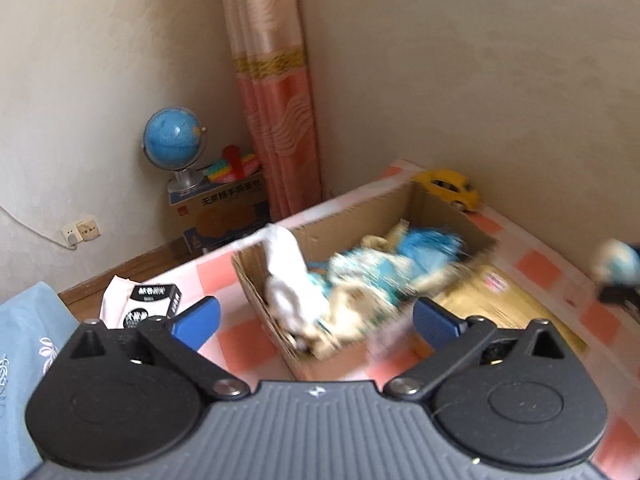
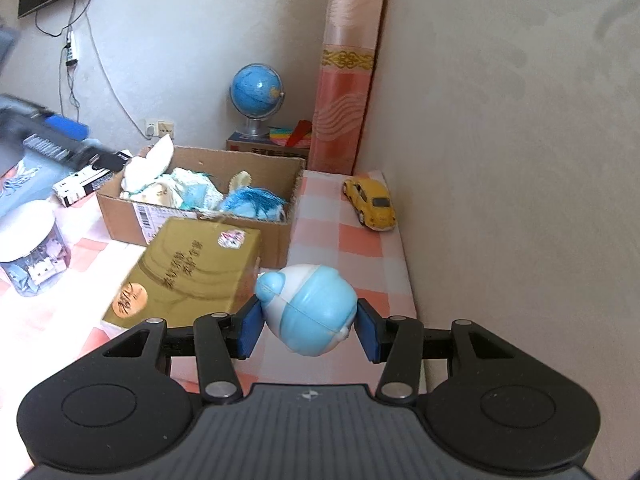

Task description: Organize soft objects

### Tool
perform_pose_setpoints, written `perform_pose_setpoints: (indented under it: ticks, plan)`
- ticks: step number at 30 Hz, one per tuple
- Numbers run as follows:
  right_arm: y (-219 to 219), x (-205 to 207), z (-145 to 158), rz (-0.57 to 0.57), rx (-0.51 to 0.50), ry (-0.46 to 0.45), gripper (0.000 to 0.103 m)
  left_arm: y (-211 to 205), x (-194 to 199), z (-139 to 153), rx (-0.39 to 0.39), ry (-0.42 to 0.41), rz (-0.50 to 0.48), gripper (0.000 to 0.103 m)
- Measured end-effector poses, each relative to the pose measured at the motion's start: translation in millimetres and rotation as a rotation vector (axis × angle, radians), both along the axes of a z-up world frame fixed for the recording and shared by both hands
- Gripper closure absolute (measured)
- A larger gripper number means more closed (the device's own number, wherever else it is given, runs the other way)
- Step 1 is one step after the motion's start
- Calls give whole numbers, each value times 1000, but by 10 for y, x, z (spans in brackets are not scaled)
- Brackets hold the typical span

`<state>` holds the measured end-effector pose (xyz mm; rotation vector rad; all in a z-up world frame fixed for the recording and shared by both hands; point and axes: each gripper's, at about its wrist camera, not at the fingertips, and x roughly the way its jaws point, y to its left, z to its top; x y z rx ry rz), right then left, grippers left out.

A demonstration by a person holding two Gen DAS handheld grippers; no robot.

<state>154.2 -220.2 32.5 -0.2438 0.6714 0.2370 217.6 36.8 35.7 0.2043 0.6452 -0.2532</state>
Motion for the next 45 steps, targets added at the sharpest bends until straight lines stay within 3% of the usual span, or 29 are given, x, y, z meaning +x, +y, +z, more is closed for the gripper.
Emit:
perform_pose_setpoints:
  ticks: [8, 14, 19, 21, 22, 23, 25, 29, 37, 45]
  plan:
    - [248, 377, 204, 84, 24, 8, 49, -115, -690, -19, -26, -50, 17, 0]
    - [496, 877, 317, 125, 74, 31, 49, -196, -961, -163, 32, -79, 90, 0]
    - [749, 1239, 287, 146, 64, 61, 48, -167, -1082, -233, -17, -53, 105, 0]
    - [828, 1337, 247, 126, 50, 57, 37, -152, -1104, -257, -29, -43, 115, 0]
    - [846, 1371, 229, 116, 45, 60, 17, -147, -1106, -267, -35, -37, 119, 0]
    - [849, 1383, 212, 108, 48, 61, 6, -138, -1107, -272, -41, -32, 122, 0]
    - [800, 1349, 205, 86, 78, 49, 0, -122, -1111, -267, -51, -30, 125, 0]
    - [684, 1244, 205, 45, 110, 110, 0, -97, -1095, -248, -61, -24, 143, 0]
    - [554, 703, 202, -65, 75, 193, 0, -33, -976, -213, -124, 71, 240, 1]
    - [566, 155, 201, -164, 58, 202, 0, -86, -829, 2, -95, 85, 330, 0]
